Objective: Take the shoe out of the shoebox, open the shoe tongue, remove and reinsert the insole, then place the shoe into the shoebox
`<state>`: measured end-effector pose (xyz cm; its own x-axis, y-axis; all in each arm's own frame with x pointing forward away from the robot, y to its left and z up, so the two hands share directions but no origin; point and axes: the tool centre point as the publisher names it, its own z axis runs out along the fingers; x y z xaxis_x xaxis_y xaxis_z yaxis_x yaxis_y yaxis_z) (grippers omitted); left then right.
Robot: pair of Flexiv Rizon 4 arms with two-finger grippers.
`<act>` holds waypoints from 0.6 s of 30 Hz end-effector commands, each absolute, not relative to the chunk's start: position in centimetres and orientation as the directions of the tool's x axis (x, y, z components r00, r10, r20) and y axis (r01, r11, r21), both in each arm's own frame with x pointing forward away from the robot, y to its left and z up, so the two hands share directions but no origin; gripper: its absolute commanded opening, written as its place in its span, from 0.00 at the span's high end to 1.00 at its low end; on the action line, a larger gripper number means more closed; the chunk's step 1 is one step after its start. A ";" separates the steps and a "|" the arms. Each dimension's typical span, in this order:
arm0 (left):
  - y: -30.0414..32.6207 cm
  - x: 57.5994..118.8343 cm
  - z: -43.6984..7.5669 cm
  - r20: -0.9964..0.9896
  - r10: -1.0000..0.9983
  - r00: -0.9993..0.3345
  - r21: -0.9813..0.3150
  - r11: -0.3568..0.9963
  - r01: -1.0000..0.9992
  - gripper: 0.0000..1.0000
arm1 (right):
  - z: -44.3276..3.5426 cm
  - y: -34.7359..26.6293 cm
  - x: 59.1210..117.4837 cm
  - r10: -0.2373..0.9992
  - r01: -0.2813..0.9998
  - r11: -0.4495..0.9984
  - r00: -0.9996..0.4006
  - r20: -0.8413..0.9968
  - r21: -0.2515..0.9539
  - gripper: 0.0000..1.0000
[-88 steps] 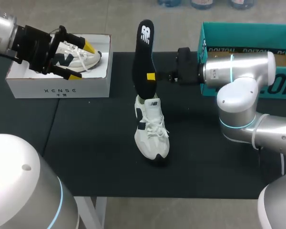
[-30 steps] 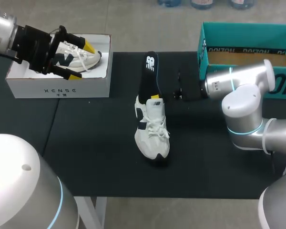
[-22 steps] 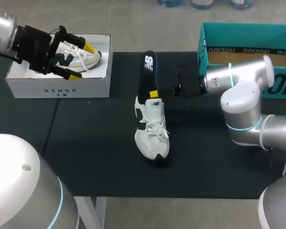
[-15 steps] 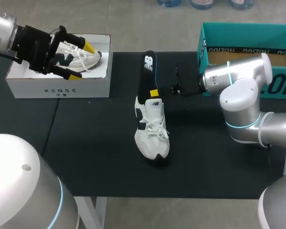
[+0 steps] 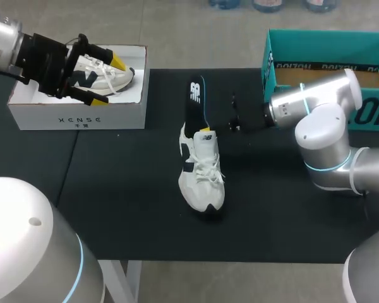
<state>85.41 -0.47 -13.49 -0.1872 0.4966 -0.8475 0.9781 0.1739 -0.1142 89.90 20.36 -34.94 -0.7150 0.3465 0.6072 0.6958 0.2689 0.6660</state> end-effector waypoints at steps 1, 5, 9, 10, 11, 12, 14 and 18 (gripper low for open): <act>-0.5 85.5 -13.5 -0.846 0.499 -0.187 -0.113 0.174 0.978 0.00 | -34.2 21.3 91.6 0.339 0.685 0.282 -0.726 0.598 0.671 0.64; -0.5 85.5 -13.5 -0.846 0.499 -0.187 -0.113 0.174 0.978 0.00 | -33.9 21.8 93.5 0.335 0.674 0.290 -0.737 0.587 0.680 0.67; -0.5 85.5 -13.5 -0.846 0.499 -0.187 -0.113 0.174 0.978 0.00 | -33.5 22.2 94.9 0.342 0.664 0.280 -0.744 0.574 0.694 0.91; -0.5 85.5 -13.5 -0.846 0.499 -0.187 -0.113 0.174 0.978 0.00 | -33.4 22.2 95.1 0.345 0.662 0.276 -0.745 0.571 0.697 1.00; -0.5 85.5 -13.5 -0.846 0.499 -0.187 -0.113 0.174 0.978 0.00 | -33.4 22.1 95.1 0.349 0.661 0.273 -0.745 0.568 0.699 1.00; -0.5 85.5 -13.5 -0.846 0.499 -0.187 -0.113 0.174 0.978 0.00 | -33.4 22.1 95.2 0.351 0.662 0.267 -0.743 0.569 0.700 1.00; -0.5 85.5 -13.5 -0.846 0.499 -0.187 -0.113 0.174 0.978 0.00 | -33.5 22.0 94.8 0.356 0.669 0.263 -0.737 0.575 0.695 1.00; -0.5 85.5 -13.5 -0.846 0.499 -0.187 -0.113 0.174 0.978 0.00 | -34.2 21.7 93.6 0.358 0.684 0.271 -0.725 0.589 0.677 1.00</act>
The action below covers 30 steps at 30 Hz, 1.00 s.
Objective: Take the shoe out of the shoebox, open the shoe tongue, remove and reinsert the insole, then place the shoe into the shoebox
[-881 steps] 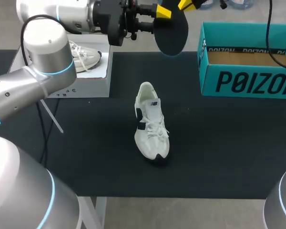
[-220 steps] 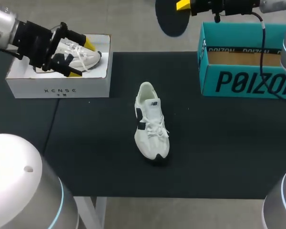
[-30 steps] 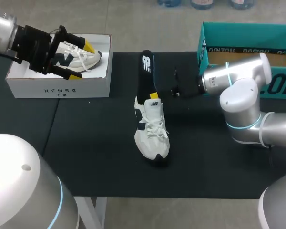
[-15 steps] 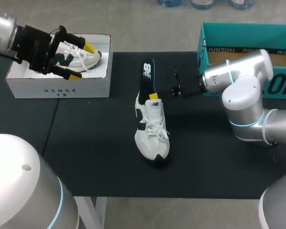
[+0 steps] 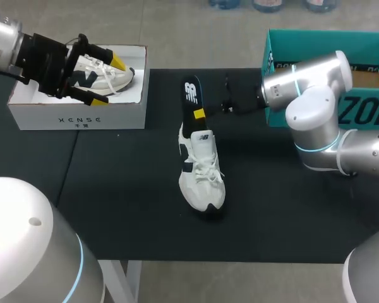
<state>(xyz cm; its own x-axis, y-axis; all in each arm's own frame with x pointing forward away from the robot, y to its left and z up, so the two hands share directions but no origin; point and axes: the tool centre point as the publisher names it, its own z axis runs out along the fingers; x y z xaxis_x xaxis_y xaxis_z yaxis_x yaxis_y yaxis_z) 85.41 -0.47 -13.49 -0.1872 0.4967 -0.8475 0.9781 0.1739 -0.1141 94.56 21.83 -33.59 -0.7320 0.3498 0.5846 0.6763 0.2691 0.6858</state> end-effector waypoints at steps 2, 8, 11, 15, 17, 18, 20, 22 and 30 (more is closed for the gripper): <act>-0.5 85.5 -13.5 -0.846 0.499 -0.187 -0.113 0.174 0.978 0.00 | -34.8 21.4 93.0 0.364 0.703 0.266 -0.706 0.607 0.659 1.00; -0.5 85.5 -13.5 -0.846 0.499 -0.187 -0.113 0.174 0.978 0.00 | -36.1 20.9 90.7 0.371 0.725 0.290 -0.687 0.625 0.625 1.00; -0.5 85.5 -13.5 -0.846 0.499 -0.187 -0.113 0.174 0.978 0.00 | -36.6 20.8 89.7 0.370 0.740 0.293 -0.671 0.642 0.605 1.00; -0.5 85.5 -13.5 -0.846 0.499 -0.187 -0.113 0.174 0.978 0.00 | -36.6 20.9 89.4 0.366 0.748 0.289 -0.663 0.653 0.598 1.00; -0.5 85.5 -13.5 -0.846 0.499 -0.187 -0.113 0.174 0.978 0.00 | -36.0 21.0 89.9 0.366 0.742 0.279 -0.669 0.647 0.610 0.67; -0.5 85.5 -13.5 -0.846 0.499 -0.187 -0.113 0.174 0.978 0.00 | -35.7 21.1 90.2 0.365 0.735 0.279 -0.677 0.639 0.618 0.65; -0.5 85.5 -13.5 -0.846 0.499 -0.187 -0.113 0.174 0.978 0.00 | -35.2 21.4 90.9 0.361 0.724 0.281 -0.688 0.629 0.630 0.62; -0.5 85.5 -13.5 -0.846 0.499 -0.187 -0.113 0.174 0.978 0.00 | -34.8 21.6 91.6 0.359 0.713 0.285 -0.699 0.618 0.641 0.62; -0.5 85.5 -13.5 -0.846 0.499 -0.187 -0.113 0.174 0.978 0.00 | -34.2 21.7 94.2 0.375 0.700 0.268 -0.708 0.598 0.662 0.70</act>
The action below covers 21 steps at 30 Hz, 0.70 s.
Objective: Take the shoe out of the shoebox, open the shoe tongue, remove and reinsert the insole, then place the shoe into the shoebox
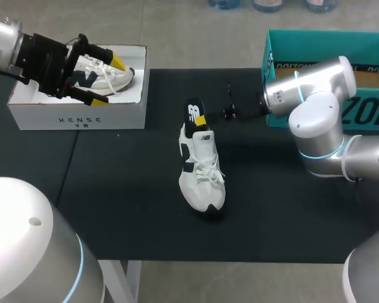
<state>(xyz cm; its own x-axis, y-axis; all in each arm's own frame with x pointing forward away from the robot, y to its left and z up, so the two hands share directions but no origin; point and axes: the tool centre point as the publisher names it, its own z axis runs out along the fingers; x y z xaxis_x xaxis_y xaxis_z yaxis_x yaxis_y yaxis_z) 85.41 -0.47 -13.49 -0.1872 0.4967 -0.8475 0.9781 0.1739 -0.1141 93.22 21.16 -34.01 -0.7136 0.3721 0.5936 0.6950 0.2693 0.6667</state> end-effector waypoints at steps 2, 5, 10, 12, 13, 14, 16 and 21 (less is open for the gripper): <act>-0.5 85.5 -13.5 -0.846 0.499 -0.187 -0.113 0.174 0.978 0.00 | -34.5 21.6 94.0 0.381 0.704 0.266 -0.704 0.599 0.659 0.85; -0.5 85.5 -13.5 -0.846 0.499 -0.187 -0.113 0.174 0.978 0.00 | -34.8 21.6 93.1 0.383 0.706 0.269 -0.702 0.600 0.655 1.00; -0.5 85.5 -13.5 -0.846 0.499 -0.187 -0.113 0.174 0.978 0.00 | -35.3 21.4 90.9 0.373 0.723 0.284 -0.689 0.621 0.630 1.00; -0.5 85.5 -13.5 -0.846 0.499 -0.187 -0.113 0.174 0.978 0.00 | -35.6 21.4 90.0 0.368 0.729 0.295 -0.683 0.631 0.617 1.00; -0.5 85.5 -13.5 -0.846 0.499 -0.187 -0.113 0.174 0.978 0.00 | -35.9 21.4 89.3 0.364 0.734 0.307 -0.678 0.638 0.605 1.00; -0.5 85.5 -13.5 -0.846 0.499 -0.187 -0.113 0.174 0.978 0.00 | -36.1 21.4 88.8 0.365 0.735 0.316 -0.678 0.638 0.600 1.00; -0.5 85.5 -13.5 -0.846 0.499 -0.187 -0.113 0.174 0.978 0.00 | -36.4 21.3 88.2 0.361 0.743 0.320 -0.669 0.649 0.588 1.00; -0.5 85.5 -13.5 -0.846 0.499 -0.187 -0.113 0.174 0.978 0.00 | -36.5 21.3 88.5 0.363 0.749 0.316 -0.662 0.655 0.582 0.51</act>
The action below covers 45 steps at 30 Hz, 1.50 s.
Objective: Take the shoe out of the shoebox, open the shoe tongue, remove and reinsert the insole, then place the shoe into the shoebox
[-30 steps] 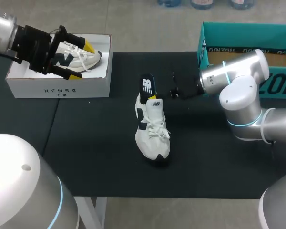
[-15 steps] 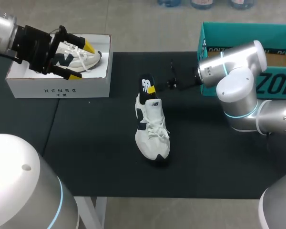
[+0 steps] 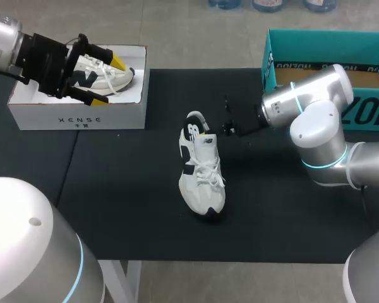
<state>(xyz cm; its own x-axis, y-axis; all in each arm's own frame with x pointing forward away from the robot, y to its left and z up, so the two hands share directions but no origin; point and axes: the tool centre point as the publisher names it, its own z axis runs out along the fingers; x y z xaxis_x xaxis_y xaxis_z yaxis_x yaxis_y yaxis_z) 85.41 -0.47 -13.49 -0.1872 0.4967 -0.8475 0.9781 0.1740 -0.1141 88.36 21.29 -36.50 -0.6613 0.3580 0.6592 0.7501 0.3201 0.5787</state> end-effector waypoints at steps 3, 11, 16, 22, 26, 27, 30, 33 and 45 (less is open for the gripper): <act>-0.5 85.5 -13.5 -0.846 0.499 -0.187 -0.113 0.174 0.978 0.00 | -35.9 21.6 89.6 0.361 0.735 0.311 -0.678 0.640 0.603 0.45; -0.5 85.5 -13.5 -0.846 0.499 -0.187 -0.113 0.174 0.978 0.00 | -34.8 22.2 92.2 0.370 0.707 0.297 -0.705 0.606 0.641 0.80; -0.5 85.5 -13.5 -0.846 0.499 -0.187 -0.113 0.174 0.978 0.00 | -35.1 22.2 91.7 0.385 0.711 0.312 -0.701 0.600 0.631 1.00; -0.5 85.5 -13.5 -0.846 0.499 -0.187 -0.113 0.174 0.978 0.00 | -36.1 22.1 89.7 0.382 0.716 0.354 -0.697 0.607 0.601 1.00; -0.5 85.5 -13.5 -0.846 0.499 -0.187 -0.113 0.174 0.978 0.00 | -36.3 22.2 89.3 0.375 0.718 0.372 -0.696 0.612 0.589 1.00; -0.5 85.5 -13.5 -0.846 0.499 -0.187 -0.113 0.174 0.978 0.00 | -36.3 22.2 89.3 0.374 0.717 0.373 -0.697 0.612 0.589 1.00; -0.5 85.5 -13.5 -0.846 0.499 -0.187 -0.113 0.174 0.978 0.00 | -36.1 22.4 89.6 0.369 0.717 0.373 -0.697 0.615 0.589 1.00; -0.5 85.5 -13.5 -0.846 0.499 -0.187 -0.113 0.174 0.978 0.00 | -36.1 22.7 90.0 0.364 0.713 0.381 -0.701 0.613 0.589 1.00; -0.5 85.5 -13.5 -0.846 0.499 -0.187 -0.113 0.174 0.978 0.00 | -35.5 22.0 90.4 0.394 0.716 0.386 -0.698 0.598 0.581 0.00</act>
<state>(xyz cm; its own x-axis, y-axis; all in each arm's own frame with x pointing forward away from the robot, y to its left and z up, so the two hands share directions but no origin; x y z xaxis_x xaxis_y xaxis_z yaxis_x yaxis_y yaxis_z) 85.41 -0.47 -13.49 -0.1872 0.4966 -0.8475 0.9781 0.1740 -0.1141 90.64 22.05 -35.81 -0.6986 0.3860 0.6025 0.7155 0.3872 0.5815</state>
